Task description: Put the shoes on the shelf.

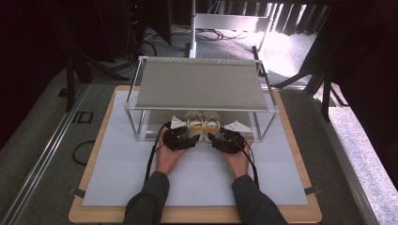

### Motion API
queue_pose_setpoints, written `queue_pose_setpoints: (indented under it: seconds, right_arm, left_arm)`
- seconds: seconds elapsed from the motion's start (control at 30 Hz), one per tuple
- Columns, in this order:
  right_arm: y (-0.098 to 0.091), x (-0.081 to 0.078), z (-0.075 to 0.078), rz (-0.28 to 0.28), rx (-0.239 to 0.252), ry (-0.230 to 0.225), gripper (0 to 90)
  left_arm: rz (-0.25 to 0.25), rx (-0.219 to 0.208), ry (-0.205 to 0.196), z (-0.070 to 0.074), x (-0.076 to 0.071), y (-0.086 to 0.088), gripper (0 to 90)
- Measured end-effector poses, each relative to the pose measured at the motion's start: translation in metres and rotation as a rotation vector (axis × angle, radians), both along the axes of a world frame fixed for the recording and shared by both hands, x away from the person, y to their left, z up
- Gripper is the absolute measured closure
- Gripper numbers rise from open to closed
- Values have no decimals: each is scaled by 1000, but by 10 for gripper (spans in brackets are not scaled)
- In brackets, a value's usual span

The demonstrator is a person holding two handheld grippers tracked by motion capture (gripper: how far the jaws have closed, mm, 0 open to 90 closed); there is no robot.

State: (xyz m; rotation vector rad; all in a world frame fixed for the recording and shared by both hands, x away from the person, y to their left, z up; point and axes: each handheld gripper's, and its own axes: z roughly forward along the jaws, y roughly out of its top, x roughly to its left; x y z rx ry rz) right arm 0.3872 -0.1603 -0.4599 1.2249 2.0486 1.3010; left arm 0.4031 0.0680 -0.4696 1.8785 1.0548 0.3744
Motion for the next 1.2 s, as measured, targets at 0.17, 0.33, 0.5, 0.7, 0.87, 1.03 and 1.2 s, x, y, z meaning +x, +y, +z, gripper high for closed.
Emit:
queue_pose_setpoints:
  seconds: [0.17,0.33,0.5,0.7,0.87,1.03,1.2]
  right_arm:
    - [1,5,-1,-6,-1,-5,404]
    - [1,11,-7,-11,4,-15,404]
    - [3,14,-9,-16,0,-18,404]
    - [5,19,-10,-28,-6,-18,405]
    - [7,23,-13,-28,-28,-23,405]
    - [7,23,-13,-29,-25,-13,403]
    - [7,21,-15,-40,-29,10,396]
  left_arm:
    - [-1,7,-9,-2,6,0,308]
    - [-3,19,-15,-4,13,0,312]
    - [-6,19,-11,-5,17,1,312]
    - [-11,35,-6,-5,24,1,313]
    - [-11,19,13,-6,25,3,314]
    - [-19,6,24,-9,24,5,320]
    - [11,21,1,-8,18,6,322]
